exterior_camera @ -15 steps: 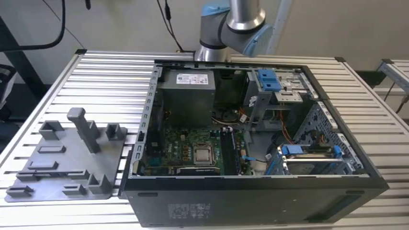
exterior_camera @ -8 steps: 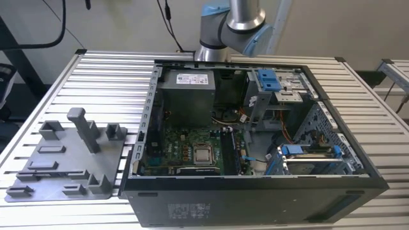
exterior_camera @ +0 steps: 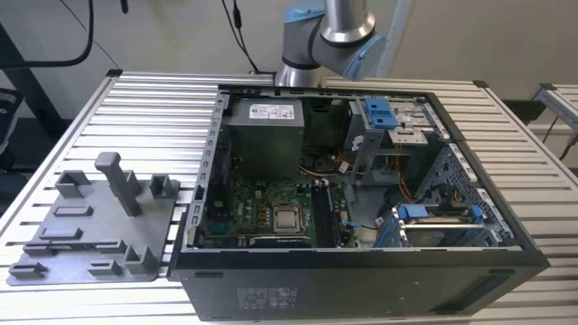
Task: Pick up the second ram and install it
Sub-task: 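Pick up the second ram and move it above second insertion slot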
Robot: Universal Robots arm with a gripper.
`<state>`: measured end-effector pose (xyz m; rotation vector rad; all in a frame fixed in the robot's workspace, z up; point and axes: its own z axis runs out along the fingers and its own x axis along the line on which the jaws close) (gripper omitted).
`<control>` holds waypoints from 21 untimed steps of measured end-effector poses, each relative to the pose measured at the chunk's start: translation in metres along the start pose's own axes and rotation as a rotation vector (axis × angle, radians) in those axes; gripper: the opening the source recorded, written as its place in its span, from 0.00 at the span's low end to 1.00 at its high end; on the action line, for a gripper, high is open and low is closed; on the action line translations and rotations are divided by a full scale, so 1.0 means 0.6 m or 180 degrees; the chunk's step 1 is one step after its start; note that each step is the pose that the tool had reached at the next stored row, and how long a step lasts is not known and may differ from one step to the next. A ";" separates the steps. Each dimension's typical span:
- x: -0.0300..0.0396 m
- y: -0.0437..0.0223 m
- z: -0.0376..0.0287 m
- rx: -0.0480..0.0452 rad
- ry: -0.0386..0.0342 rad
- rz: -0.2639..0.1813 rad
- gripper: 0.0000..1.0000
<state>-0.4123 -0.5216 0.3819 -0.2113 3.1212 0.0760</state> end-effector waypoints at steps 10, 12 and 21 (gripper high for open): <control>0.000 0.000 0.000 -0.0003 0.0011 -0.0229 0.11; 0.000 0.000 0.000 -0.0003 0.0014 -0.0288 0.11; 0.000 0.000 0.000 -0.0004 0.0028 -0.0569 0.11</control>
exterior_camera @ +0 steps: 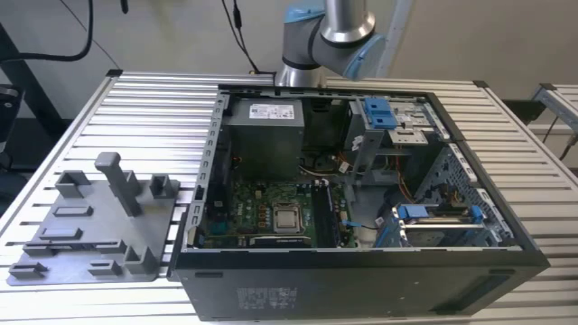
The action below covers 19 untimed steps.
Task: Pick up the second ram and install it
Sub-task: 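Pick up the second ram and move it above second insertion slot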
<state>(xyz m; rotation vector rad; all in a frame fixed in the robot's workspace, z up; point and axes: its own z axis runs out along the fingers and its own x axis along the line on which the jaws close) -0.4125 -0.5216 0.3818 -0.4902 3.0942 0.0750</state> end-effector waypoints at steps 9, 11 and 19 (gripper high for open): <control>0.000 0.000 0.000 0.0001 0.0015 -0.0290 0.11; 0.000 0.000 0.000 0.0001 0.0019 -0.0357 0.11; 0.000 0.000 0.000 0.0001 0.0032 -0.0625 0.11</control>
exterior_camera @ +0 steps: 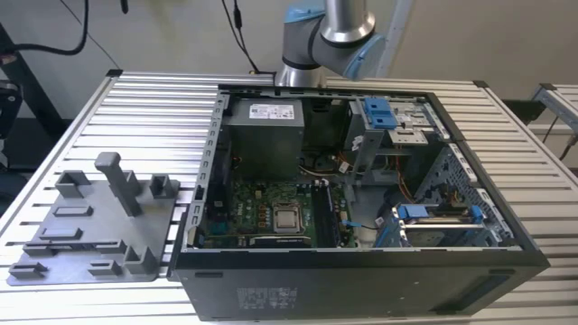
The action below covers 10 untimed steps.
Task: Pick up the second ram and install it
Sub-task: 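Pick up the second ram and move it above second insertion slot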
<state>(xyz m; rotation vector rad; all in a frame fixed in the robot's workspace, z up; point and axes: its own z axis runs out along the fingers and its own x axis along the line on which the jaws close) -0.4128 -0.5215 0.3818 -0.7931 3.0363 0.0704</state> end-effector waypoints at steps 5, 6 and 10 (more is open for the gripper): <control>0.000 0.000 0.000 -0.0001 0.0009 -0.0196 0.11; 0.000 0.000 0.000 0.0000 0.0012 -0.0237 0.11; 0.000 0.000 0.000 0.0003 0.0023 -0.0401 0.11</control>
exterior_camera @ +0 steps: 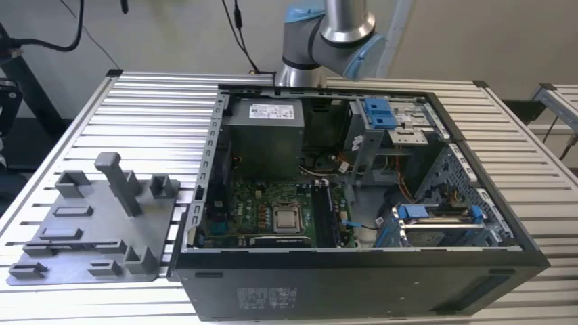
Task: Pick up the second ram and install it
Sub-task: 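Pick up the second ram and move it above second insertion slot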
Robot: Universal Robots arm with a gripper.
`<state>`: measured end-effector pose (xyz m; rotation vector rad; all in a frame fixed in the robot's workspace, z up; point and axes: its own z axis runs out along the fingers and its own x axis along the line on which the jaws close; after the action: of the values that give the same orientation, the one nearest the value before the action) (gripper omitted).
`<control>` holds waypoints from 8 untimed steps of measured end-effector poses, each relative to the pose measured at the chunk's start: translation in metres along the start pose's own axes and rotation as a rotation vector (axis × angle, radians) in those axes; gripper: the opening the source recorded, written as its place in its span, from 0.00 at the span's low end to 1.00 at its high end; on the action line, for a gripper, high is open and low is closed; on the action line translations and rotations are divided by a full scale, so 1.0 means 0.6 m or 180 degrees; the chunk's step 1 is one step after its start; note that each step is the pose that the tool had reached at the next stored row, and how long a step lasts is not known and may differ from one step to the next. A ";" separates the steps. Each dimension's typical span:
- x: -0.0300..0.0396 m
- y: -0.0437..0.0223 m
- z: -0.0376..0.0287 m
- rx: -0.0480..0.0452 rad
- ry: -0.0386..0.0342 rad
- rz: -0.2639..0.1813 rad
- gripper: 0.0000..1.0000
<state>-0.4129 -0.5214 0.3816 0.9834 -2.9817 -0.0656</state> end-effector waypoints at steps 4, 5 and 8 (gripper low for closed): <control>0.000 0.000 0.000 0.0002 0.0012 -0.0207 0.11; 0.000 0.000 0.000 0.0003 0.0015 -0.0269 0.11; 0.000 0.000 0.000 0.0005 0.0025 -0.0439 0.11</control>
<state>-0.4130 -0.5213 0.3815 1.1851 -2.9033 -0.0594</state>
